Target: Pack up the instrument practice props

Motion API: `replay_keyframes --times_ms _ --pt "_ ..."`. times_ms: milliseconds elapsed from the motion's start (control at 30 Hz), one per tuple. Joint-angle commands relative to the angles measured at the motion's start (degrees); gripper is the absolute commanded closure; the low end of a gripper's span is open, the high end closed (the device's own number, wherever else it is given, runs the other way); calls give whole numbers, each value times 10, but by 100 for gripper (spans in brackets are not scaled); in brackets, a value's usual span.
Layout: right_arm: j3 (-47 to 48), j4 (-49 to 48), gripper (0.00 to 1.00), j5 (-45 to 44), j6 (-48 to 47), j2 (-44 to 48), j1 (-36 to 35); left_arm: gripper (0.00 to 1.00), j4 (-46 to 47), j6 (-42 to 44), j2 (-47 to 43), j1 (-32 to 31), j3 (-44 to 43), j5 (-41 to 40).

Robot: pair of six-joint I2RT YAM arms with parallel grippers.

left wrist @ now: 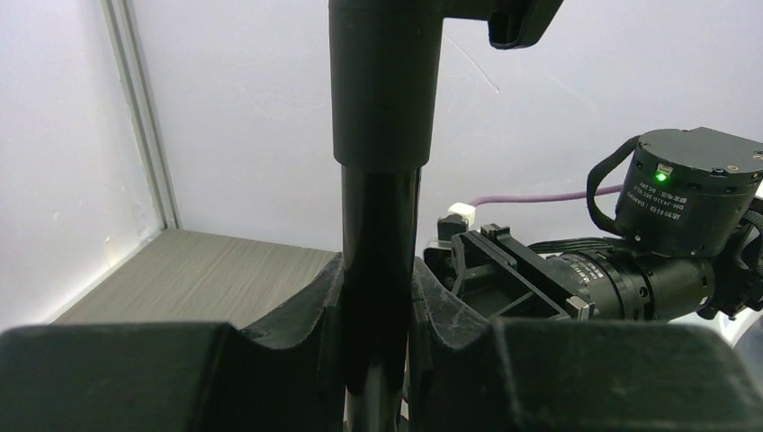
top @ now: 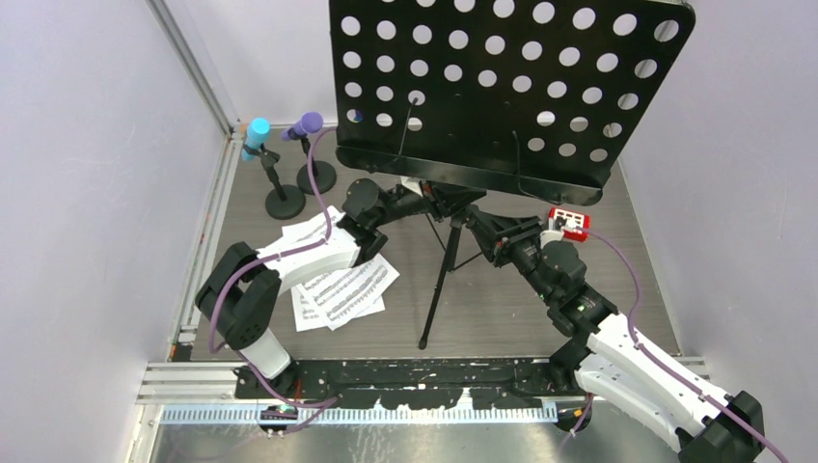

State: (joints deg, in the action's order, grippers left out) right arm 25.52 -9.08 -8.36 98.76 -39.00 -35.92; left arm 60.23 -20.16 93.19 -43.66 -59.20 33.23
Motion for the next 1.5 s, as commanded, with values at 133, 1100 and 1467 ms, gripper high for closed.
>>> replay_keyframes --times_ms 133,1100,1467 --pt "50 -5 99 16 -171 -15 -3 100 -50 -54 9 4 -10 11" --pt "208 180 99 337 -1203 -41 -18 100 -56 -52 19 4 -20 17" --pt "129 137 99 285 -1313 -13 -29 100 -48 -56 25 4 -20 19"
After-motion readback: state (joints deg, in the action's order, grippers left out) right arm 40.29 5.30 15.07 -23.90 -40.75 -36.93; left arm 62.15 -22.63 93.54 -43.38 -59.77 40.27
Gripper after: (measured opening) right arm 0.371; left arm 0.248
